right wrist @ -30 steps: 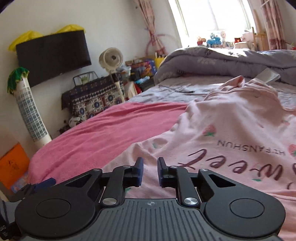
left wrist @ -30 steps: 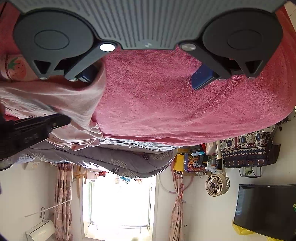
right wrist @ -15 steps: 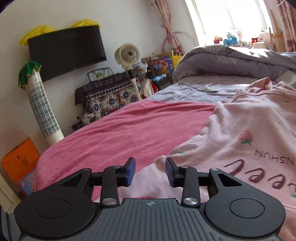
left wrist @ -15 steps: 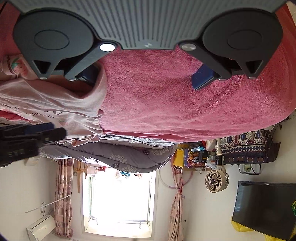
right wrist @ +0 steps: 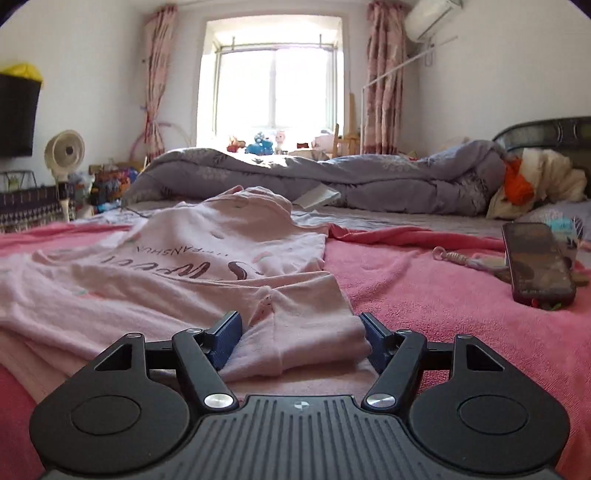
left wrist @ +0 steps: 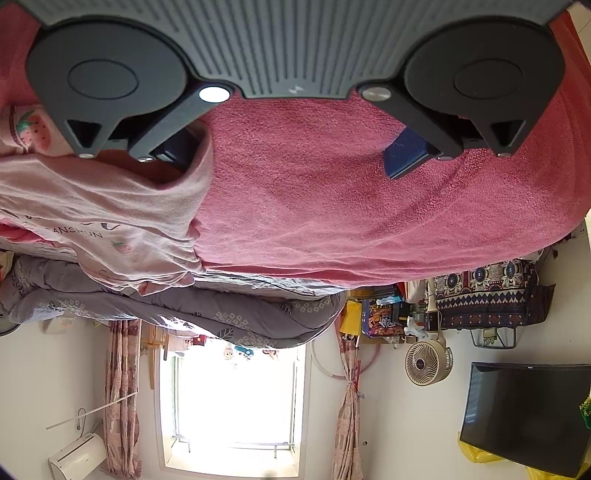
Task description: Fold clothes
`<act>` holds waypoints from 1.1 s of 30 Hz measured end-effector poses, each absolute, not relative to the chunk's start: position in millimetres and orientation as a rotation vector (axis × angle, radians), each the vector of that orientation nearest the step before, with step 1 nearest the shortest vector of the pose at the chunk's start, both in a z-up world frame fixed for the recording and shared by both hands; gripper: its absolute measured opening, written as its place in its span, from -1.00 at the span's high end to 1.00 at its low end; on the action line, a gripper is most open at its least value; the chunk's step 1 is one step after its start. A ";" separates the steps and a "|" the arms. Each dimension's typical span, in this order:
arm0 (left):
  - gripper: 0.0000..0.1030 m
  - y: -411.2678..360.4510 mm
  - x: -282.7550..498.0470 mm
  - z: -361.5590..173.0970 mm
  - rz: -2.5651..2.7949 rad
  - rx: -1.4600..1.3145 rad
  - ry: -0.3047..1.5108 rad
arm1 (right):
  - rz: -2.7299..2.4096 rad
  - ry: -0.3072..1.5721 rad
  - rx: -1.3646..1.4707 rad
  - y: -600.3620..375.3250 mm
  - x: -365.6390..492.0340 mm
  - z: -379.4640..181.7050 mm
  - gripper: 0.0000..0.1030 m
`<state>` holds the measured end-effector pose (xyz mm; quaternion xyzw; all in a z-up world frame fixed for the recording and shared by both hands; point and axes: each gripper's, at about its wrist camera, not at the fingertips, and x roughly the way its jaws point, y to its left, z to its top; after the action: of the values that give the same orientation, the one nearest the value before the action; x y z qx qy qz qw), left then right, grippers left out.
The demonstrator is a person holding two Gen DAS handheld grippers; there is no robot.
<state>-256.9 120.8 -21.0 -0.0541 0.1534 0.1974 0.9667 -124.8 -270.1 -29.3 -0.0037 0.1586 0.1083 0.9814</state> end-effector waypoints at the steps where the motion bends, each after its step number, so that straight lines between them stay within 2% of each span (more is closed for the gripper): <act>1: -1.00 120.5 -257.1 -18.9 0.399 -0.111 0.318 | 0.216 0.319 -0.026 -268.8 -126.7 -26.7 -0.35; 10: -1.00 130.0 -282.7 -4.4 0.384 -0.206 0.317 | 0.235 0.279 -0.095 -289.7 -176.2 -10.1 -0.51; 15: -1.00 138.2 -300.6 5.4 0.424 -0.294 0.251 | 0.337 0.370 0.211 -340.4 -183.0 -12.4 -0.57; 20: -0.99 160.3 -311.6 12.5 0.324 -0.510 0.197 | 0.351 0.409 0.518 -381.1 -183.2 -24.7 -0.57; 27: -0.99 125.1 -265.8 33.5 0.252 -0.296 0.238 | 0.387 0.373 0.578 -374.7 -165.1 -17.3 -0.57; 30: -1.00 126.7 -235.8 64.1 0.183 -0.234 0.221 | 0.393 0.330 0.482 -371.1 -145.9 5.0 -0.57; 33: -1.00 148.3 -184.4 91.1 0.098 -0.247 0.287 | 0.415 0.278 0.349 -370.7 -112.4 33.4 -0.57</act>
<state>-184.4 148.3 91.1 -0.1227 0.1426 0.0484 0.9810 -112.4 -370.7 33.4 0.1718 0.1366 0.2044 0.9540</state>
